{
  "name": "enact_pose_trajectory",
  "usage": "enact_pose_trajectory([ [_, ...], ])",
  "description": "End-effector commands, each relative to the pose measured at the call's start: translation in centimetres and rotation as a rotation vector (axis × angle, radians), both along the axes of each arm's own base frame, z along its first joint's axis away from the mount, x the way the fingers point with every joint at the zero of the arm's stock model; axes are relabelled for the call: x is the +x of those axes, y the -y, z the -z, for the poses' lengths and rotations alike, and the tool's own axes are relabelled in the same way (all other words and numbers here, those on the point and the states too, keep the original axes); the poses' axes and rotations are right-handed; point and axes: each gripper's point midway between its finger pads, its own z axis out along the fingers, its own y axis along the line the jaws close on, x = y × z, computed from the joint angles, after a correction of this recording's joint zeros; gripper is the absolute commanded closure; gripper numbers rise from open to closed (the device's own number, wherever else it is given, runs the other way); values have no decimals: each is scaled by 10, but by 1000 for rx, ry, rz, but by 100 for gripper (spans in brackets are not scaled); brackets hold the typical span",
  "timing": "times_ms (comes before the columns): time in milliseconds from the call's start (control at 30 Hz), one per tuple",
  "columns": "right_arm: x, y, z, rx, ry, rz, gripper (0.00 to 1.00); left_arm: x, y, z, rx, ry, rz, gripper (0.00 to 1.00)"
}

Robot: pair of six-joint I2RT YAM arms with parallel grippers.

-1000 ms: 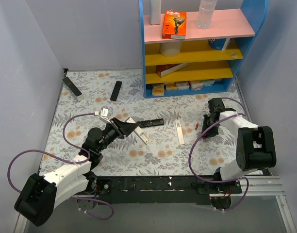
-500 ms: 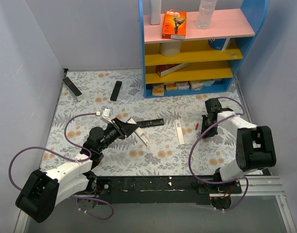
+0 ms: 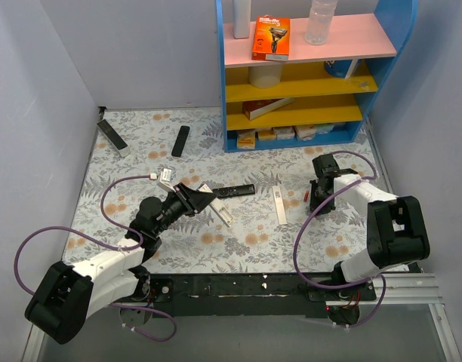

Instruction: Load the batteries into the remote control

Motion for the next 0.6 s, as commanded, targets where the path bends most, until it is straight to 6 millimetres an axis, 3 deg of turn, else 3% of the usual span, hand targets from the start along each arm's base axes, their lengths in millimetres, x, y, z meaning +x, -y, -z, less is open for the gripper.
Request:
enact_pose_trajectory([
  [0, -40, -1, 17, 1, -137, -6, 77, 4, 3, -25, -30, 74, 10, 100],
  [167, -39, -5, 16, 15, -128, -19, 82, 4, 4, -24, -27, 72, 16, 100],
  [333, -35, -15, 12, 33, -107, -67, 97, 3, 6, -26, -31, 79, 30, 100],
  [500, -23, -28, -11, 30, -57, -162, 99, 1, 11, -28, -38, 87, 59, 100],
  [567, -16, -40, -29, 37, -16, -213, 99, 0, 13, -29, -42, 89, 74, 100],
])
